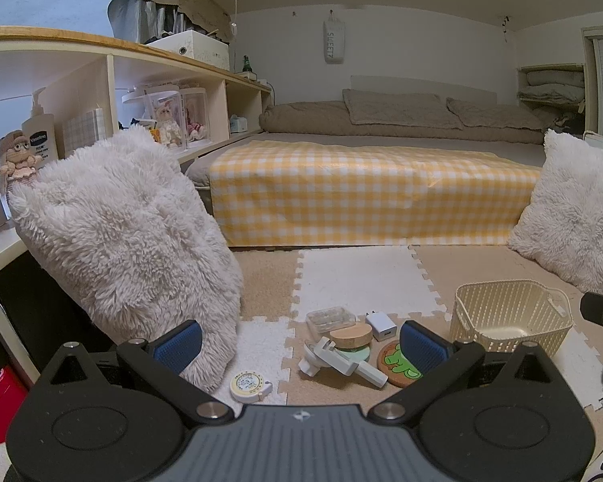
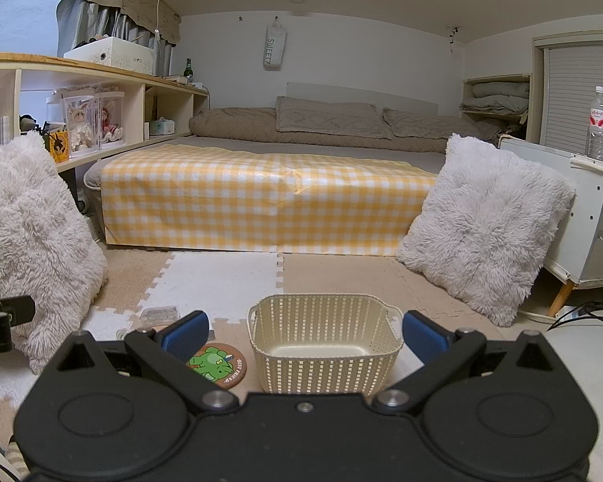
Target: Organize rigid objects
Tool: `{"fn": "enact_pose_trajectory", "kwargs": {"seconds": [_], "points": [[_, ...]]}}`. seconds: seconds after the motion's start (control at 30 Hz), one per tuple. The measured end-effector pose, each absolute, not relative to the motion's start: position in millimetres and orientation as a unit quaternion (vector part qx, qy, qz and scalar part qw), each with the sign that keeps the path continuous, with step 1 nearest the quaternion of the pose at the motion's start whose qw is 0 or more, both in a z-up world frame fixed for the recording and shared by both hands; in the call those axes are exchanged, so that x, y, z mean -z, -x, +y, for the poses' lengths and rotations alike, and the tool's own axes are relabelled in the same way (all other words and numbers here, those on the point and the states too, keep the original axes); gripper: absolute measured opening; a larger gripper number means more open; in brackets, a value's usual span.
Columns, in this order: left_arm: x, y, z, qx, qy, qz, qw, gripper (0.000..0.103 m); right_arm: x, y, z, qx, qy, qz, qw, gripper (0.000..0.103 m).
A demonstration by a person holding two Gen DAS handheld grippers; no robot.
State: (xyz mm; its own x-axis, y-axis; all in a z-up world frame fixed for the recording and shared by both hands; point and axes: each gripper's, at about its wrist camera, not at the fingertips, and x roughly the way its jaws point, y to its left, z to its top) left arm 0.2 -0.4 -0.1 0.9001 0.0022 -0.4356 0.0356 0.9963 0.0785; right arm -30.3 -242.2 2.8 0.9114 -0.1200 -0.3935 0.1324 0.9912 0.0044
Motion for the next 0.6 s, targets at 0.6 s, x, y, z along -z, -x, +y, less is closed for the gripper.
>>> {"fn": "enact_pose_trajectory", "kwargs": {"seconds": [0.6], "points": [[-0.4,0.1,-1.5,0.009,-0.042,0.224,0.974,0.103,-2.9,29.8,-243.0,0.065,-0.015,0.201,0.977,0.103]]}}
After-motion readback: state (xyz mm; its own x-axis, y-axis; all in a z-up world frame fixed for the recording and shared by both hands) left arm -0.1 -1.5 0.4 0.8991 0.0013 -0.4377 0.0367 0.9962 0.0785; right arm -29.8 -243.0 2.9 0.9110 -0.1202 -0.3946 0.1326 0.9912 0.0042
